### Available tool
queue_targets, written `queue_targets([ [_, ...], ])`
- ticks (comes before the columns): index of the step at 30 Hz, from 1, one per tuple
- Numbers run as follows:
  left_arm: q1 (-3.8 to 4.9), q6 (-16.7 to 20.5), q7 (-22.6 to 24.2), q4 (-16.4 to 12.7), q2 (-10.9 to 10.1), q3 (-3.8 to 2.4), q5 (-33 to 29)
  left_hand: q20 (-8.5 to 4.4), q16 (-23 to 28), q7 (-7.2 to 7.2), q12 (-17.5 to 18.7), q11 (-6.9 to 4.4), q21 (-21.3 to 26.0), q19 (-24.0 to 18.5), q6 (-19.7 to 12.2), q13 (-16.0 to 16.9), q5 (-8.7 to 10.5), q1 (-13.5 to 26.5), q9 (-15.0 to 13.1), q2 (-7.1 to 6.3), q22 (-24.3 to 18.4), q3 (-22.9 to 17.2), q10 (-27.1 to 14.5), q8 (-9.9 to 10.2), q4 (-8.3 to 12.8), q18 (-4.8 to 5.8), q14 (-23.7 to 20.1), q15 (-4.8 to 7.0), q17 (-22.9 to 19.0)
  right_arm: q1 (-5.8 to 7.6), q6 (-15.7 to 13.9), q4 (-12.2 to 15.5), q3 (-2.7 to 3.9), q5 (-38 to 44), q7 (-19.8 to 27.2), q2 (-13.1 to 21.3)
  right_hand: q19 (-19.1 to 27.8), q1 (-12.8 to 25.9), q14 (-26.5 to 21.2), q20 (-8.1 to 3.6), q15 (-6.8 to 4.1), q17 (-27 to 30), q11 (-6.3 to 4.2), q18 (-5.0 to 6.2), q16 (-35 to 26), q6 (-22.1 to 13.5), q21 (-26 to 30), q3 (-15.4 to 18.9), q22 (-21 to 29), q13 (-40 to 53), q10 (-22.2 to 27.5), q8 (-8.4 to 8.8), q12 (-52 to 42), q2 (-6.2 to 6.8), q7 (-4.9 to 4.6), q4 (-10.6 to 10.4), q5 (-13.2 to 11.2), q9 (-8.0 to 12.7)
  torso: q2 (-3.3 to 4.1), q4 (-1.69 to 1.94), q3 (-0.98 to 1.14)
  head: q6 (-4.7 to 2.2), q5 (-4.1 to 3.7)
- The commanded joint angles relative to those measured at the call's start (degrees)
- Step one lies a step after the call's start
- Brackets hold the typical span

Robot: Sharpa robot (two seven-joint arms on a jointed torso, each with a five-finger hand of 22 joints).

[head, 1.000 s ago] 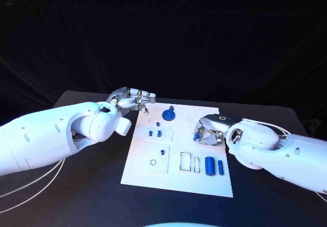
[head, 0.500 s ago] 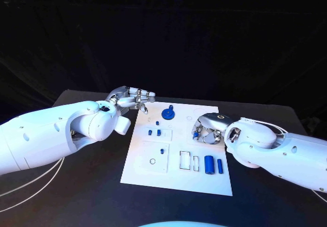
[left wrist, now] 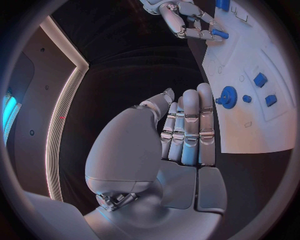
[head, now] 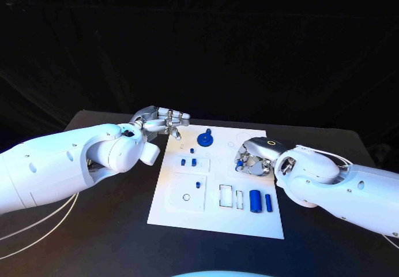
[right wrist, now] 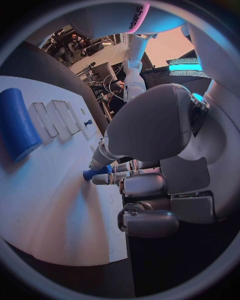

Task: Assemble the parts on the task board

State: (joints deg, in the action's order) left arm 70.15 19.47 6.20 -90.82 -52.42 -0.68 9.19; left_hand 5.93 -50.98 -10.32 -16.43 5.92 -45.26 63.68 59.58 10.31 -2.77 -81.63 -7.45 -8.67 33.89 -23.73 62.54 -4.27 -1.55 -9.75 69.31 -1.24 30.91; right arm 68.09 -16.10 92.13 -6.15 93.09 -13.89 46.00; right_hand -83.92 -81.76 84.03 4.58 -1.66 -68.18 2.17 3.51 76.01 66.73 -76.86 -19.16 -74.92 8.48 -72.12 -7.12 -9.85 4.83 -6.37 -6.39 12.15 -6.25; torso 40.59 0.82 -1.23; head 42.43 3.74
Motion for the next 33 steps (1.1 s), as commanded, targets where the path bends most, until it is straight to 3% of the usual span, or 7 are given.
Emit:
queue_targets([
  [1,0.03,-1.0,0.1,0.0,0.2,-0.02,0.2,0.10,0.3,0.00,-0.2,0.00,0.4,0.2,-0.6,0.0,-0.18,0.0,0.1,0.44,-0.1,0.1,-0.4,-0.1,0.3,-0.82,-0.4,0.10,0.0,0.17,-3.2,0.8,0.18,0.5,-0.8,0.5,-0.5,-1.5,2.0,-0.36,-0.39,-0.1,-0.03,-0.70,0.3,0.9,-0.2,-0.4,-9.6,0.0,-0.4,-0.73,0.1,-0.90,0.58,0.2,-0.3,-1.3,-0.06,-0.02,-0.03,-0.12,0.03],
  [14,0.01,-1.0,0.0,0.4,0.5,0.02,0.2,0.07,0.2,0.00,-0.3,-0.02,0.4,0.2,-0.6,0.1,-0.19,-0.3,0.1,0.61,-0.1,-0.1,-0.5,-0.2,0.5,-0.84,-0.4,0.13,-0.1,1.79,-4.9,7.8,0.64,-2.3,-0.4,2.8,-0.5,-1.6,2.0,-0.46,-0.42,0.0,-0.01,-0.71,0.3,1.0,-0.2,-0.8,-9.7,0.0,-0.6,-0.84,0.5,-0.47,0.48,0.7,-0.4,-1.6,-0.07,0.01,-0.09,-0.67,0.04],
  [19,0.00,-1.1,0.0,0.5,0.7,0.03,0.2,0.07,0.2,0.00,-0.3,-0.02,0.4,0.2,-0.6,0.1,-0.19,-0.3,0.1,0.61,-0.1,-0.1,-0.5,-0.2,0.5,-0.84,-0.4,0.13,-0.1,1.89,-5.1,10.2,0.70,-3.3,0.2,1.7,-0.4,-1.5,2.0,-0.47,-0.38,0.0,0.06,-0.68,0.2,0.9,-0.1,-0.9,-9.6,0.0,-0.6,-0.80,0.7,-0.38,0.39,0.7,-0.4,-1.7,0.00,0.04,-0.01,-0.71,0.45],
  [25,-0.04,-1.2,0.1,0.7,1.1,0.06,0.2,0.07,0.2,0.00,-0.3,-0.02,0.4,0.2,-0.6,0.1,-0.19,-0.3,0.1,0.61,-0.1,-0.1,-0.5,-0.2,0.5,-0.84,-0.4,0.13,-0.1,0.77,-4.6,11.3,0.65,-3.8,1.2,-2.3,-0.3,-1.5,2.0,-0.46,-0.35,0.1,0.11,-0.63,0.2,0.8,0.2,-1.1,-9.5,0.0,-0.5,-0.75,0.9,-0.35,0.31,0.8,-0.3,-1.7,0.01,0.02,-0.07,-0.51,1.32],
  [33,-0.05,-1.8,-0.1,0.8,1.5,0.14,0.1,0.07,0.2,-0.03,-0.4,0.01,0.5,0.2,-0.6,0.1,-0.17,-0.3,0.1,0.69,-0.2,-0.1,-0.6,-0.2,0.5,-0.83,-0.4,0.13,-0.2,-1.61,-4.5,9.7,0.40,-3.7,1.5,-7.6,-0.2,-1.4,1.9,-0.42,-0.25,0.3,0.25,-0.57,0.1,0.5,0.5,-1.4,-9.5,-0.1,-0.4,-0.63,1.3,-0.39,0.12,1.0,-0.2,-1.8,0.14,-0.08,-0.10,-0.31,1.88],
])
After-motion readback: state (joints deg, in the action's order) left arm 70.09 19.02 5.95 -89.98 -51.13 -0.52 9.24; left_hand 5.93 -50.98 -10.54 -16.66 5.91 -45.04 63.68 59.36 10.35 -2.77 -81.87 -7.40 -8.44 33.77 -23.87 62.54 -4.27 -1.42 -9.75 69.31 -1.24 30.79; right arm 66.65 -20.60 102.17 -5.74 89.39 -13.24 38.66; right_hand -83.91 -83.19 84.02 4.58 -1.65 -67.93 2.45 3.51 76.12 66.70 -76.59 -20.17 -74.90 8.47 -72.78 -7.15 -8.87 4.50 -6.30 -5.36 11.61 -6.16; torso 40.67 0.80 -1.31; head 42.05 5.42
